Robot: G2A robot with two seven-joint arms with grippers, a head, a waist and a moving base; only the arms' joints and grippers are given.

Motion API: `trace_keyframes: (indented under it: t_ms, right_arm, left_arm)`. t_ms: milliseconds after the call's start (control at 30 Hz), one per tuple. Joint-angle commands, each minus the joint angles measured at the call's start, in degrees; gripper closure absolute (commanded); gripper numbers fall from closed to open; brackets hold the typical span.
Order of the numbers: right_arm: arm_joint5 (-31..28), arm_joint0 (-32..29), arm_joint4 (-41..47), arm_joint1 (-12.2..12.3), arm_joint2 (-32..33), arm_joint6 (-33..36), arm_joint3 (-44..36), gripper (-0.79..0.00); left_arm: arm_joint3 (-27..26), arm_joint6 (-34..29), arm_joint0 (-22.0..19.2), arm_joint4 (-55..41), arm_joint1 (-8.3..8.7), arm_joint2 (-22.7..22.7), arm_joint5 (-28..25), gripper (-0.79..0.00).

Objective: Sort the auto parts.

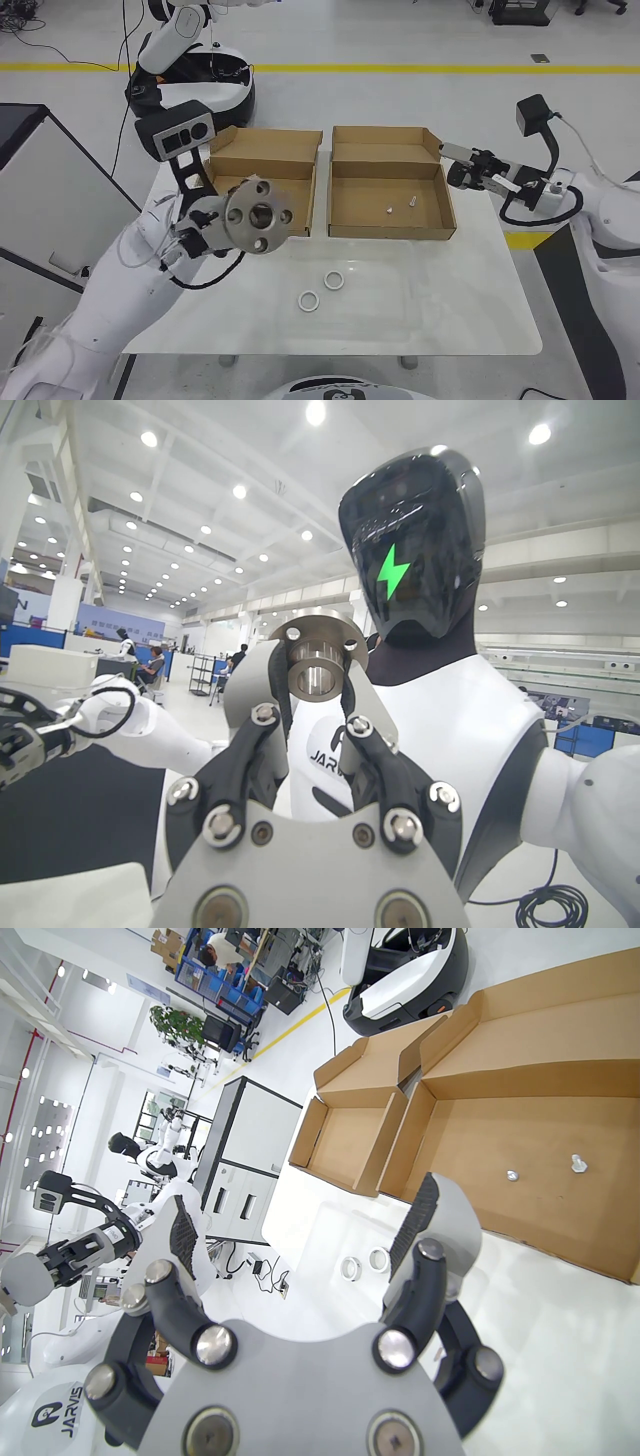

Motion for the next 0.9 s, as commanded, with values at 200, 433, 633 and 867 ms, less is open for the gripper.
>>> trace_keyframes:
  t_ms: [200,433,633,867]
  right_arm:
    - [0.0,0.0,0.0,0.0,0.0,0.0,0.0,-0.785]
    - [0.0,0.0,0.0,0.0,0.0,0.0,0.0,-0.785]
    - [0.0,0.0,0.0,0.0,0.0,0.0,0.0,-0.785]
    - [0.0,0.0,0.0,0.0,0.0,0.0,0.0,-0.785]
  left_arm:
    - [-1.5,0.0,-0.3,-4.4,-0.15,-0.3,0.0,0.000]
    - [-1.2,-0.9,0.0,-4.9,-0.30,-1.7,1.0,0.000]
    - [1.1,-3.2,0.4,-0.1,-0.01,-3.2,3.2,0.000]
    - [1.7,-4.2,0.4,1.7,0.24,-3.6,4.2,0.000]
